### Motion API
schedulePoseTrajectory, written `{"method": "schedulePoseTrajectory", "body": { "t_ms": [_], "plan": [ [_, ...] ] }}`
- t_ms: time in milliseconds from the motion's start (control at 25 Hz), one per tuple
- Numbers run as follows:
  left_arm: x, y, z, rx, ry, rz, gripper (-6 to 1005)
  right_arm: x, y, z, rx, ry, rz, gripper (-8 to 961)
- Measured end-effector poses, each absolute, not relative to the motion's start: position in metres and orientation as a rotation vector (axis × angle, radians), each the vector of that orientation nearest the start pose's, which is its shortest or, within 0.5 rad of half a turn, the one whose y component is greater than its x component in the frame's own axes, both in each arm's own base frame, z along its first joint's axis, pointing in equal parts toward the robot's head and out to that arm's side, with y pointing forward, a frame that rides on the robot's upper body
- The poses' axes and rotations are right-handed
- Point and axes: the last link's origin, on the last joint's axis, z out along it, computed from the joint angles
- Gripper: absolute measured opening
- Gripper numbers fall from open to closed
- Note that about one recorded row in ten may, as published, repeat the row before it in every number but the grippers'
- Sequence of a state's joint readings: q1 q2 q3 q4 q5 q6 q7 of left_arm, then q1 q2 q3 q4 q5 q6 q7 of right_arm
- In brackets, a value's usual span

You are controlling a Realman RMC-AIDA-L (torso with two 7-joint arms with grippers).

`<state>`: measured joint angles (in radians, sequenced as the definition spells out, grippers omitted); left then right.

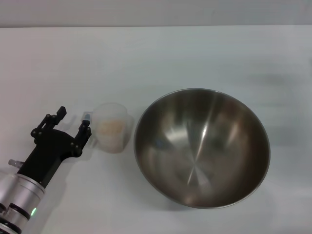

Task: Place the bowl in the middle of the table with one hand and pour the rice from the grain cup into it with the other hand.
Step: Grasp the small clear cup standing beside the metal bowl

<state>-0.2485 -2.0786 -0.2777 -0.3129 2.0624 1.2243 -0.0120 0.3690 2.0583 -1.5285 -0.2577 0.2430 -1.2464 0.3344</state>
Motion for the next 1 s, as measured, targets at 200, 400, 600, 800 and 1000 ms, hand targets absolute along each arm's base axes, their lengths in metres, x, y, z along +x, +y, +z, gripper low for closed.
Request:
{"method": "schedulePoseTrajectory", "body": {
  "t_ms": [200, 400, 600, 800, 1000],
  "plan": [
    [-0.322, 0.240, -0.084, -1.901, -0.528, -0.657, 574, 0.335, 0.336, 0.056, -1.331, 0.518, 0.906, 496],
    [-0.321, 0.240, -0.085, -1.901, -0.529, -0.661, 365, 0.336, 0.336, 0.055, -1.333, 0.526, 0.901, 496],
    [-0.320, 0.241, -0.085, -1.909, -0.520, -0.665, 135, 0.336, 0.337, 0.055, -1.333, 0.526, 0.900, 496],
    [-0.320, 0.242, -0.084, -1.908, -0.515, -0.668, 77, 0.336, 0.337, 0.055, -1.333, 0.526, 0.900, 496],
    [-0.311, 0.251, -0.081, -1.888, -0.483, -0.705, 63, 0.336, 0.337, 0.056, -1.332, 0.525, 0.900, 496]
  ]
}}
